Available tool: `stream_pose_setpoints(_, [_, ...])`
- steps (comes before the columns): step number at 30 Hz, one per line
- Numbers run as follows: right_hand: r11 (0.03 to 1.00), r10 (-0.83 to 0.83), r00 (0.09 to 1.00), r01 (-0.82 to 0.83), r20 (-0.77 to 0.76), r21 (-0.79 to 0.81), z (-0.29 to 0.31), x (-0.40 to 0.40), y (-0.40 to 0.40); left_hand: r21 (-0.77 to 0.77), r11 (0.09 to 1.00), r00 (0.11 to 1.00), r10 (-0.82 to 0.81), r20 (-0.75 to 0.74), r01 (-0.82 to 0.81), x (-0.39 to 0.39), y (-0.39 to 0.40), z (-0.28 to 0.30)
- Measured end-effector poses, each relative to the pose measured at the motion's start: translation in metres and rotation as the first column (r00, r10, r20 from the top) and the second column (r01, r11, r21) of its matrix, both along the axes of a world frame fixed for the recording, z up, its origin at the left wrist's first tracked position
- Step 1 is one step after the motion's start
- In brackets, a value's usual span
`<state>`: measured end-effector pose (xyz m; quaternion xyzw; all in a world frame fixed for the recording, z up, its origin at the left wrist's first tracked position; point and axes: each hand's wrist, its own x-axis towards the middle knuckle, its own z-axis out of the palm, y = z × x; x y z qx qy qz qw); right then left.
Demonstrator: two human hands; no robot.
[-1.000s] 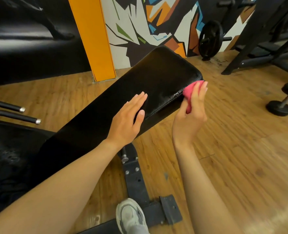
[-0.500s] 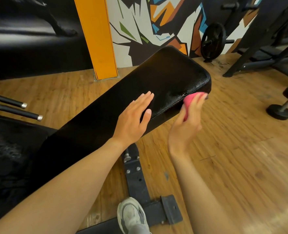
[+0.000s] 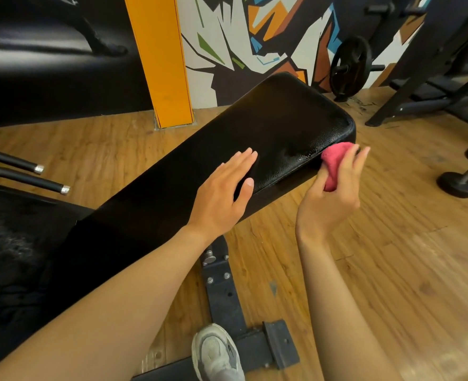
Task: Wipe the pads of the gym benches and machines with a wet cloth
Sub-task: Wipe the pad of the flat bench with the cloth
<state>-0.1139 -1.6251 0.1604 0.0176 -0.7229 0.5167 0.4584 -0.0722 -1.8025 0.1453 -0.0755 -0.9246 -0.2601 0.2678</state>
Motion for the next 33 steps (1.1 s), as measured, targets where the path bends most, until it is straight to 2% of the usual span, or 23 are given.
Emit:
stream_pose_setpoints(3, [0.998, -0.028, 0.999, 0.031, -0.044, 0.059, 0.005, -0.005, 0.004, 0.007, 1.0, 1.0, -0.002, -0.012, 0.002, -0.001, 0.0, -0.002])
stream_pose_setpoints(8, [0.991, -0.01, 1.0, 0.013, -0.024, 0.132, -0.018, 0.012, -0.024, 0.013, 1.0, 1.0, -0.003, -0.017, 0.003, 0.0, -0.001, -0.002])
stream_pose_setpoints(11, [0.963, 0.071, 0.997, -0.059, -0.036, 0.263, -0.048, 0.039, -0.04, 0.019, 1.0, 1.0, 0.005, -0.007, -0.005, 0.0, 0.0, -0.001])
stream_pose_setpoints(13, [0.943, 0.097, 0.994, -0.075, -0.052, 0.324, -0.043, 0.033, -0.028, 0.022, 1.0, 1.0, 0.005, -0.007, -0.005, 0.0, 0.0, -0.001])
stream_pose_setpoints(18, [0.987, 0.001, 1.0, -0.002, 0.005, 0.158, 0.013, -0.014, 0.017, 0.021, 1.0, 1.0, 0.002, -0.005, -0.002, 0.0, 0.001, -0.001])
stream_pose_setpoints(24, [0.953, 0.136, 0.991, -0.13, -0.003, 0.274, -0.047, 0.036, -0.027, 0.028, 1.0, 1.0, 0.006, -0.01, -0.005, 0.002, 0.002, 0.0])
stream_pose_setpoints(27, [0.952, 0.141, 0.99, -0.13, -0.021, 0.276, -0.038, 0.026, -0.019, 0.033, 0.999, 1.0, 0.005, -0.009, -0.005, 0.003, 0.002, 0.001])
stream_pose_setpoints(31, [0.996, 0.089, 0.995, -0.089, -0.044, -0.019, 0.015, -0.017, 0.017, 0.031, 1.0, 1.0, -0.002, -0.004, 0.002, 0.003, 0.002, 0.001])
stream_pose_setpoints(33, [0.994, 0.09, 0.995, -0.092, -0.04, -0.054, 0.019, -0.015, 0.012, 0.032, 1.0, 1.0, 0.0, -0.001, 0.0, 0.003, 0.001, 0.002])
